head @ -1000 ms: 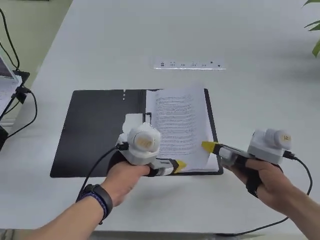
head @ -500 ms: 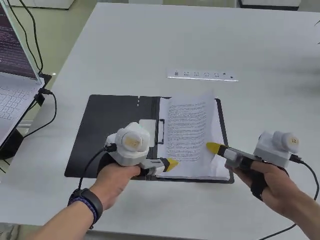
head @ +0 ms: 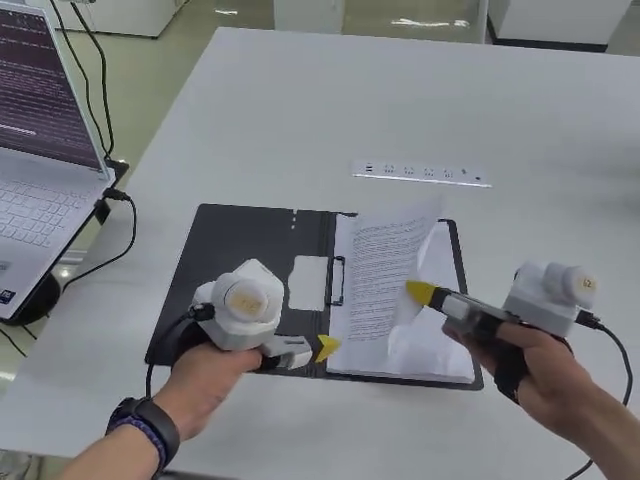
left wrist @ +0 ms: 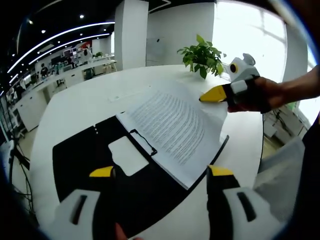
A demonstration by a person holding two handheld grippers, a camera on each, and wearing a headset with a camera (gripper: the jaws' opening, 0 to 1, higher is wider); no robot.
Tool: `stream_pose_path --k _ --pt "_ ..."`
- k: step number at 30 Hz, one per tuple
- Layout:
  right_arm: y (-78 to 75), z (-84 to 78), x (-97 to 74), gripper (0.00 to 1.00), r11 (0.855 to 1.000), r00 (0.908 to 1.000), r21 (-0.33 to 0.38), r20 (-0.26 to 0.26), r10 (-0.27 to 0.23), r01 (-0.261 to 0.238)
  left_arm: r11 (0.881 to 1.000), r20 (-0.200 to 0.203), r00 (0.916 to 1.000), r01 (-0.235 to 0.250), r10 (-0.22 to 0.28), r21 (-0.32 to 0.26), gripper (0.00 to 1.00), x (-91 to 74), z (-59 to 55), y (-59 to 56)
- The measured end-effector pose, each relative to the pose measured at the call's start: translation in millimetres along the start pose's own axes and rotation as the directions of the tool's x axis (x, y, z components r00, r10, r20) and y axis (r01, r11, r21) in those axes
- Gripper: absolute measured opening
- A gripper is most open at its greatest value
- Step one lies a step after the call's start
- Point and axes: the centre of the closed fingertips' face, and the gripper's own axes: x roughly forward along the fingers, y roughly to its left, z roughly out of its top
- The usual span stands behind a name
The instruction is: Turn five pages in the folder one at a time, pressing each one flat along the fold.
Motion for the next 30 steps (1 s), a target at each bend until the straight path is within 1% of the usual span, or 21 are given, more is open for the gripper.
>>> stream_pose_path --k 4,10,14,17,20,24,27,28,30 --pt "10.8 2.7 9.2 0.0 1.0 0.9999 -0.009 0.0 0.015 -0.015 1.0 0.006 0.9998 -0.018 0.018 -0.017 0.73 -10.9 -5.3 10.3" --pt "25.9 5.4 26.4 0.0 0.999 0.9993 -0.02 -0.004 0.037 -0.037 0.998 0.021 0.9986 -0.048 0.049 -0.049 0.73 -26.6 -10.4 20.4" --pt "38.7 3.6 42.7 0.0 0.998 0.9981 -0.033 -0.015 0.059 -0.059 0.995 0.04 0.9967 -0.067 0.07 -0.078 0.73 -36.2 -12.7 25.7" --pt "47.9 -0.8 54.5 0.0 0.996 0.9968 -0.045 -0.03 0.073 -0.075 0.994 0.046 0.9961 -0.072 0.076 -0.08 0.73 -42.9 -15.0 26.8" --pt "55.2 -11.0 66.8 0.0 0.993 0.9941 -0.074 -0.07 0.083 -0.088 0.994 0.047 0.9957 -0.076 0.08 -0.077 0.73 -47.7 -18.1 30.3" --pt "62.5 -17.6 79.2 0.0 0.993 0.9919 -0.066 -0.083 0.096 -0.102 0.993 0.053 0.9946 -0.085 0.09 -0.084 0.74 -56.6 -22.2 37.2" --pt "75.0 -21.8 87.6 0.0 0.992 0.9908 -0.061 -0.088 0.103 -0.109 0.991 0.055 0.9935 -0.094 0.1 -0.094 0.73 -63.0 -26.5 42.6" --pt "76.5 -22.1 88.9 0.0 0.992 0.9905 -0.061 -0.088 0.105 -0.111 0.99 0.056 0.9929 -0.099 0.105 -0.099 0.73 -65.4 -28.3 45.0" --pt "84.5 -24.7 97.5 0.0 0.991 0.9892 -0.06 -0.095 0.112 -0.118 0.989 0.056 0.9925 -0.103 0.109 -0.103 0.73 -68.5 -30.8 47.3"
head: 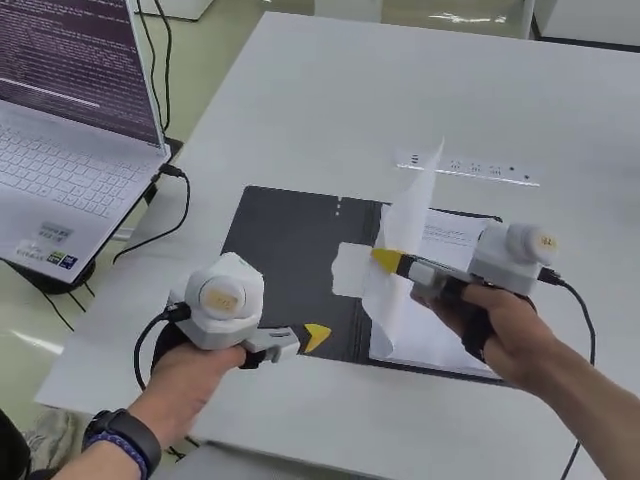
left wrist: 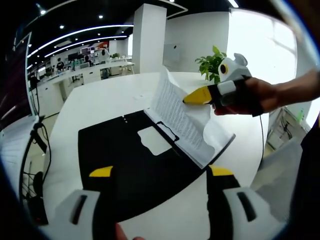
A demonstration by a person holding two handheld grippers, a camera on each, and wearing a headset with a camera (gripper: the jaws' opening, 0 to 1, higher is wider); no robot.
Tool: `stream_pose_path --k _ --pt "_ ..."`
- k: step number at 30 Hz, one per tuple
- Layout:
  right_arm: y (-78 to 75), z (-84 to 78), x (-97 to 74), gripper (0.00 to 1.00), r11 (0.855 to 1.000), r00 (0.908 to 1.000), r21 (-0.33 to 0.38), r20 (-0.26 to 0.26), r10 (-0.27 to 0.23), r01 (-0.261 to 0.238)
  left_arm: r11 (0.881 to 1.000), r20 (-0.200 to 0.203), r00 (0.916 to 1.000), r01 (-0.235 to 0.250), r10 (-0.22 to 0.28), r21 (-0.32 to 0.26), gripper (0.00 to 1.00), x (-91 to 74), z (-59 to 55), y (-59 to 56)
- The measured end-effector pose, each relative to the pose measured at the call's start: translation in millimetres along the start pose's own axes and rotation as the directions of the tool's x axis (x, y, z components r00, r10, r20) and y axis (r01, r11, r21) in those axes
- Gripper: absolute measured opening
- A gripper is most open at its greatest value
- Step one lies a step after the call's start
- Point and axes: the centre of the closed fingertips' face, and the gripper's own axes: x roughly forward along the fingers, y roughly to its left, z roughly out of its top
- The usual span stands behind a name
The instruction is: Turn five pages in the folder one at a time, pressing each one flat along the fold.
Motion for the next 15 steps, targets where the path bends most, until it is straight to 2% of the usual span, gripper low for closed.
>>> stream_pose_path --k 4,15 --pt "7.7 -5.6 16.1 0.0 1.0 0.9997 0.0 -0.024 0.01 -0.01 1.0 0.001 1.0 -0.008 0.008 -0.008 0.73 -5.3 -3.9 5.4" --pt "11.3 -29.7 45.8 0.0 1.0 0.9947 0.011 -0.1 0.024 -0.023 0.999 0.012 0.9994 -0.031 0.032 -0.039 0.73 -14.7 -11.0 17.1"
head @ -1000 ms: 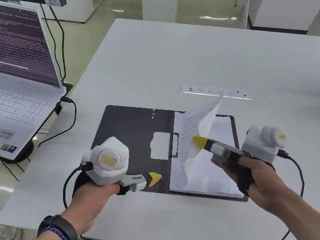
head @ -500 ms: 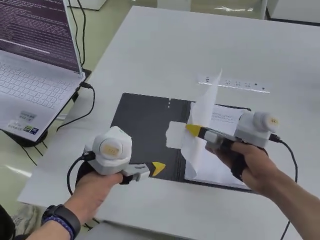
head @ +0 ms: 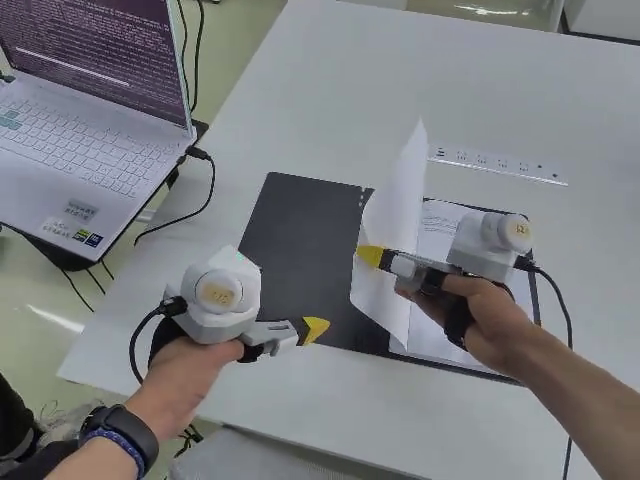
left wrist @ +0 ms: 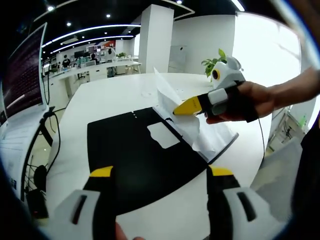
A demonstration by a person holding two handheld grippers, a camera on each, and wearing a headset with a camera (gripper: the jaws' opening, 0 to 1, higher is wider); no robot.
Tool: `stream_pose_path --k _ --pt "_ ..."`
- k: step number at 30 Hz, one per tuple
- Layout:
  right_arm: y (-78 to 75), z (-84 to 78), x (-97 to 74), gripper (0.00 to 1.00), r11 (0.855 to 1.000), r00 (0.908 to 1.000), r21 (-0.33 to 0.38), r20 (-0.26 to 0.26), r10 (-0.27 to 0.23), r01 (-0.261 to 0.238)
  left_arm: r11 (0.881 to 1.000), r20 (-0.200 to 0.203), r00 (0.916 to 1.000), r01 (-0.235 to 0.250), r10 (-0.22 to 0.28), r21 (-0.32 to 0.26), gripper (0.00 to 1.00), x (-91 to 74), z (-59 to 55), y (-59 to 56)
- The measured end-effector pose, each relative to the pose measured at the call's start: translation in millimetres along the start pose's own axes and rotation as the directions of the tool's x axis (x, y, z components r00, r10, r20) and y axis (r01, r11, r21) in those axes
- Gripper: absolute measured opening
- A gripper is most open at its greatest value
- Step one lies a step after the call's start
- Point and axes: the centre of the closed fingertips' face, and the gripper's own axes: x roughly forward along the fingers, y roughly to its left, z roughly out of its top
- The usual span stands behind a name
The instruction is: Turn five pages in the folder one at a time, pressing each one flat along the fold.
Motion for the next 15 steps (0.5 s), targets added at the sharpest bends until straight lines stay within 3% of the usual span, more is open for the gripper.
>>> stream_pose_path --k 6,15 --pt "2.0 -9.5 14.5 0.0 1.0 0.9997 0.014 -0.025 0.005 -0.004 1.0 0.024 0.9997 -0.012 0.012 -0.008 0.74 -5.4 3.8 3.2" --pt "2.7 -25.6 42.2 0.0 0.999 0.997 0.036 -0.076 0.016 -0.014 0.999 0.019 0.9995 -0.025 0.026 -0.022 0.74 -11.5 -4.5 11.7"
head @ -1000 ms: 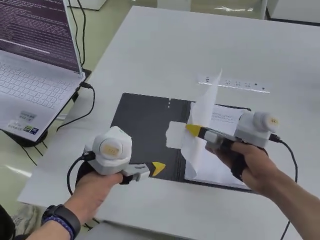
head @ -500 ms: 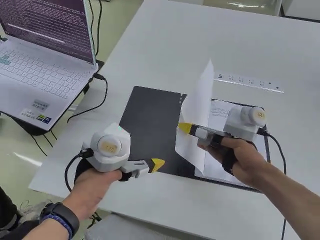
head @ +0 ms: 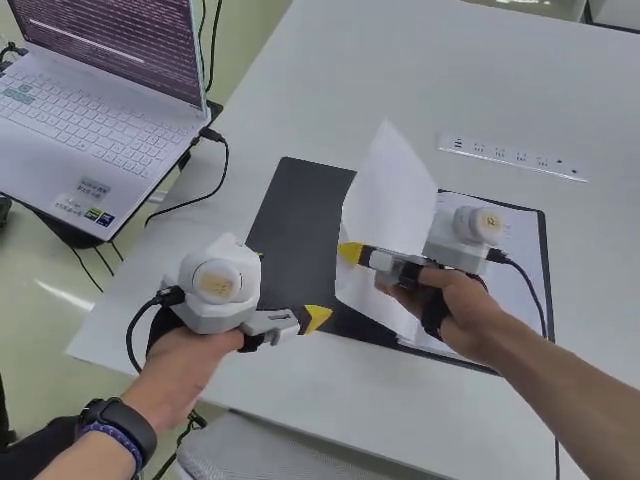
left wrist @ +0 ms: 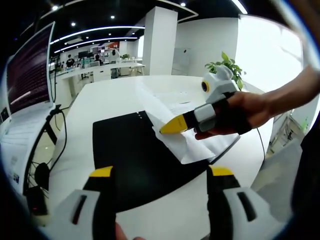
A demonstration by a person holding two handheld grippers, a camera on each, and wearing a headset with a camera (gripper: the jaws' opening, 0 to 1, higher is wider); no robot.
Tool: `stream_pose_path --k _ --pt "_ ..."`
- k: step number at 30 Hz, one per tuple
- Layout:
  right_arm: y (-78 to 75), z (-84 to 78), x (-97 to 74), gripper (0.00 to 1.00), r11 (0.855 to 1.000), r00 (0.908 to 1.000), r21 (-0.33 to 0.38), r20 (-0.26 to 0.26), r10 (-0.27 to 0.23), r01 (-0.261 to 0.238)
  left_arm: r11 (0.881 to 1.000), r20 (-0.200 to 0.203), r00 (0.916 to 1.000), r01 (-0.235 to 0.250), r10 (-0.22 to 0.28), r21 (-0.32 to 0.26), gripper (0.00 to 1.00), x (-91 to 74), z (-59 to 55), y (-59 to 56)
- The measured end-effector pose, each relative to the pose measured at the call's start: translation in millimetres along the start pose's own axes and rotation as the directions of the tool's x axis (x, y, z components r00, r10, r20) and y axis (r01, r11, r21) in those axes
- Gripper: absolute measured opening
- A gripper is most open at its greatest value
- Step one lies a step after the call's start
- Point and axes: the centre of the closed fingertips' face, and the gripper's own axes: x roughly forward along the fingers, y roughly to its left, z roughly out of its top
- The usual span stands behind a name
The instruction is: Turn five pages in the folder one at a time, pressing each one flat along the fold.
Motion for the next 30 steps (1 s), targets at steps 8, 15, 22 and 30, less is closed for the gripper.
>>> stream_pose_path --k 8,15,22,30 --pt "-10.9 -17.4 19.2 0.0 0.999 0.9981 0.024 -0.057 -0.024 0.026 0.999 0.0 0.9998 -0.021 0.021 -0.026 0.74 -6.1 -5.6 8.6" --pt "-39.6 -25.1 35.1 0.0 0.997 0.9944 0.051 -0.09 -0.057 0.062 0.999 -0.017 0.9995 -0.027 0.027 -0.042 0.74 -8.1 -15.0 9.0" --pt "-67.4 -43.2 48.4 0.0 0.989 0.9847 0.066 -0.124 -0.122 0.131 0.998 -0.022 0.9992 -0.036 0.035 -0.059 0.74 -9.5 -19.0 8.6" --pt "-76.2 -50.2 50.1 0.03 0.989 0.9825 0.039 -0.129 -0.134 0.14 0.998 -0.034 0.9988 -0.037 0.036 -0.059 0.74 -8.1 -22.0 8.0"
